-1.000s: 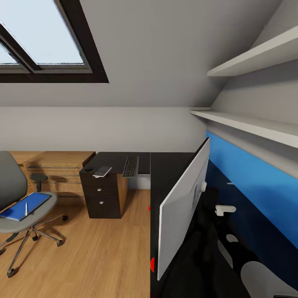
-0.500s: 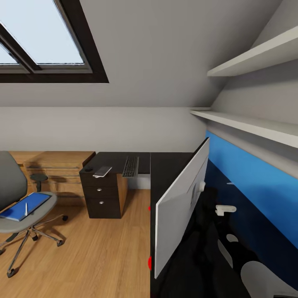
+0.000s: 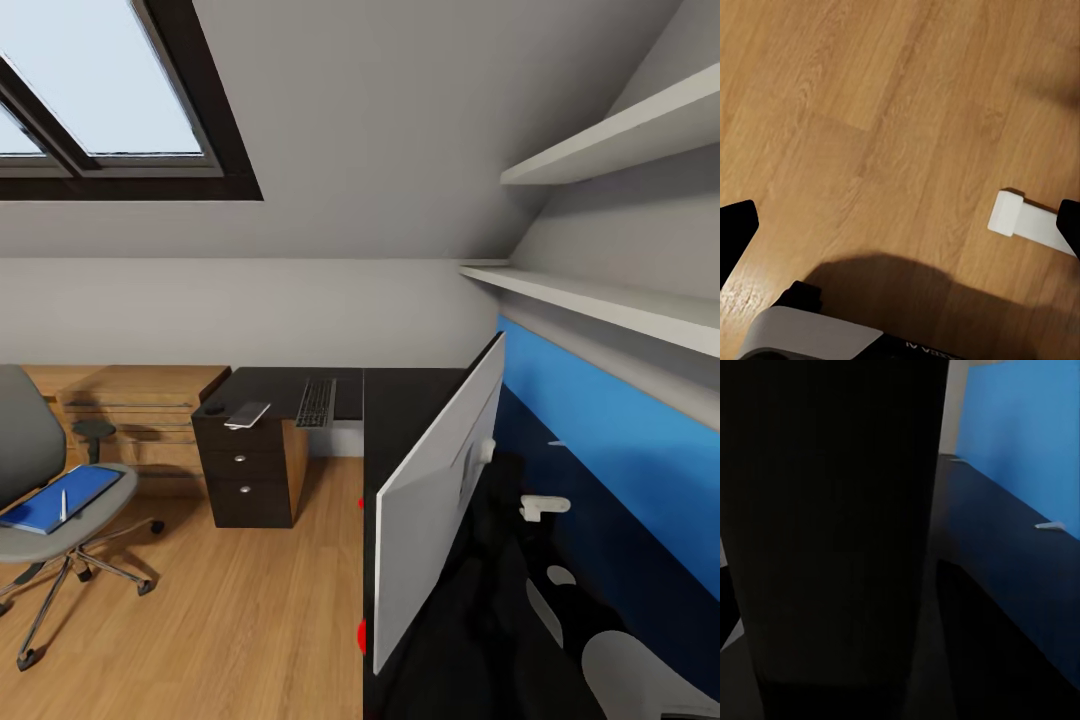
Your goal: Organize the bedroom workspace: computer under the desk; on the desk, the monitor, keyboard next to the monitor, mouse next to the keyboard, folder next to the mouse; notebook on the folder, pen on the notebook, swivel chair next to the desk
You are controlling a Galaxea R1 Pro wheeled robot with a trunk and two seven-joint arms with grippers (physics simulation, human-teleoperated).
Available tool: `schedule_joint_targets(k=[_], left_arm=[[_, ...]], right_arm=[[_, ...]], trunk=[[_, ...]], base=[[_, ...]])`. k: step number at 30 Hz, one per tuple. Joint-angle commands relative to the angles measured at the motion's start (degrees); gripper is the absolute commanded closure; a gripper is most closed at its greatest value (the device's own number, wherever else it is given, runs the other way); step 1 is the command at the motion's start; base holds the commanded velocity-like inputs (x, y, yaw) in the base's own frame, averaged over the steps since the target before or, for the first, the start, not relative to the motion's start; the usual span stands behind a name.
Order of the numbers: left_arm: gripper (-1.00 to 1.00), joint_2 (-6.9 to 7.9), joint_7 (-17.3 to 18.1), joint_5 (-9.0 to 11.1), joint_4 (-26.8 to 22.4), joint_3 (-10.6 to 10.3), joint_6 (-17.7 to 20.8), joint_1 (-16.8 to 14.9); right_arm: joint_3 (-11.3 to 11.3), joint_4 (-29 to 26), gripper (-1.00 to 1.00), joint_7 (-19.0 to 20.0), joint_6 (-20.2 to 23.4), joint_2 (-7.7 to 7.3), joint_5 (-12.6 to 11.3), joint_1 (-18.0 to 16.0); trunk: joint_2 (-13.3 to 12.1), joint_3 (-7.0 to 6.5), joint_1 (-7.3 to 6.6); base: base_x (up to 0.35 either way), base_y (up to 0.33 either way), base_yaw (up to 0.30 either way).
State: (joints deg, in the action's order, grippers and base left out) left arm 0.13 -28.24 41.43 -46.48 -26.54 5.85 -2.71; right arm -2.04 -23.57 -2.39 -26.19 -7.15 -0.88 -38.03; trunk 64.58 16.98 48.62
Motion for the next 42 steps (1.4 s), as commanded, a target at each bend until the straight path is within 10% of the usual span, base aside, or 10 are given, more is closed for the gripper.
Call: schedule_joint_targets(k=[1,42], left_arm=[[-1.0,0.03,-0.4,0.1,-0.1,-0.2,0.2,0.0],[-1.0,0.21,-0.6,0.2,-0.2,0.1,0.2,0.0]], right_arm=[[0.5,0.0,1.0,-0.1,-0.2,-0.04,-0.1,0.0],[0.8,0.0,1.0,0.0,-0.6,0.04,0.1,-0.1]], trunk=[[0.1,0.07,0.0],[0.1,0.07,0.0]], base=[[0.0,0.0,0.0],[0.0,0.0,0.0]])
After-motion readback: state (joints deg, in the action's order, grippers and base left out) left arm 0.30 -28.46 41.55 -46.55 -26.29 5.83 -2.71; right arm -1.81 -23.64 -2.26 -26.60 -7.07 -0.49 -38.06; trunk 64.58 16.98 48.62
